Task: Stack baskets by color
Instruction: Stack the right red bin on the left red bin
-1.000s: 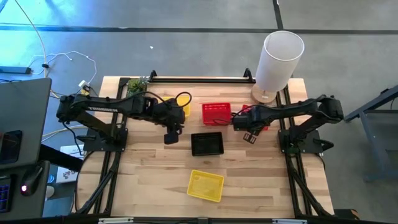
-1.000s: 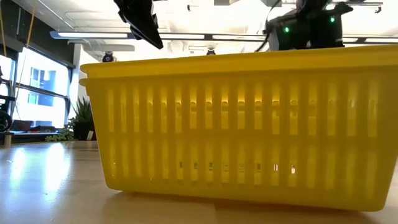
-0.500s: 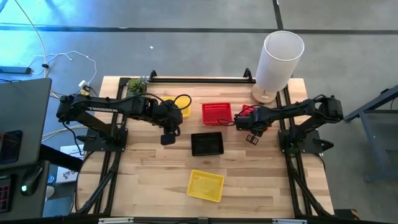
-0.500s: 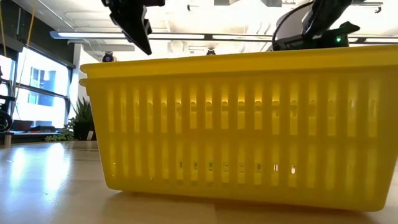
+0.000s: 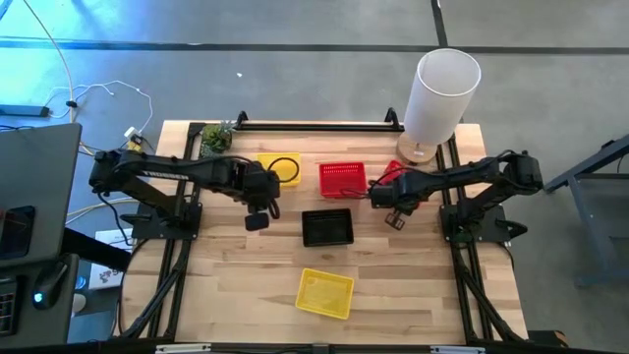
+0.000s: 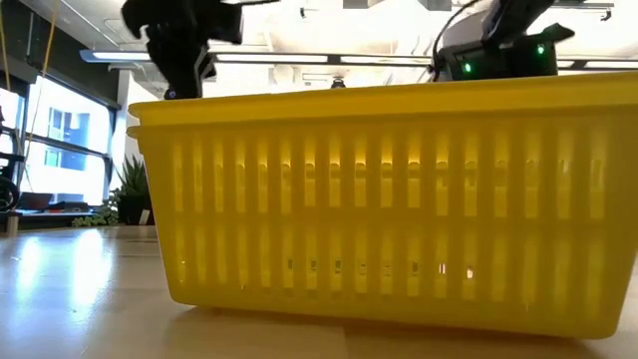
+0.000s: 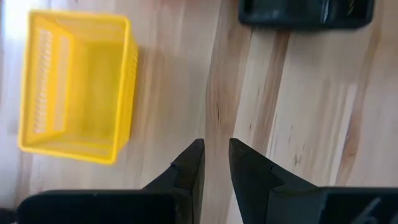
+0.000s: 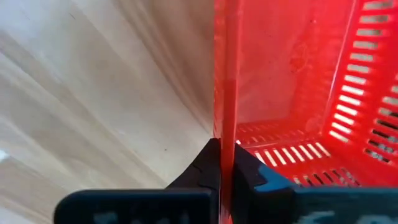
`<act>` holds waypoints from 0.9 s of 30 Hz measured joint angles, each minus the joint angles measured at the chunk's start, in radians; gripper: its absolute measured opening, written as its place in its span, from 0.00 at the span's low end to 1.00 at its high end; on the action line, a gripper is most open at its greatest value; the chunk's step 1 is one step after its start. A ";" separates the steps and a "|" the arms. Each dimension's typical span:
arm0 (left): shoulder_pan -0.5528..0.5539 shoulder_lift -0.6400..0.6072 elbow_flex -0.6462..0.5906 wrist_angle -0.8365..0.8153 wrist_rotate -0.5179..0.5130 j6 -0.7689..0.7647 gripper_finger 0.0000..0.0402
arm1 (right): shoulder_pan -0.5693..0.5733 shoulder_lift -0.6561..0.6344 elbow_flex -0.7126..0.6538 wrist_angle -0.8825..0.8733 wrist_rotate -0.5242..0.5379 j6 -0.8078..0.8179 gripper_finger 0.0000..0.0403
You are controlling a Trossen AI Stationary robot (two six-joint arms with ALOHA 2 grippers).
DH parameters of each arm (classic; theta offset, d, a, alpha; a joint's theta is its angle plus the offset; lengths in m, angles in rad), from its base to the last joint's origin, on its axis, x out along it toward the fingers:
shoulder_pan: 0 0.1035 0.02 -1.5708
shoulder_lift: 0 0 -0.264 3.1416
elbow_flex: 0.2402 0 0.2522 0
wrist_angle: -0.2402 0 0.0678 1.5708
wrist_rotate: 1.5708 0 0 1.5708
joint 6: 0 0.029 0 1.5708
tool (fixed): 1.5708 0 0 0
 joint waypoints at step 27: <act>0.000 0.000 -0.091 -0.001 0.000 -0.079 0.15 | 0.058 0.000 0.340 0.195 0.182 -0.529 0.00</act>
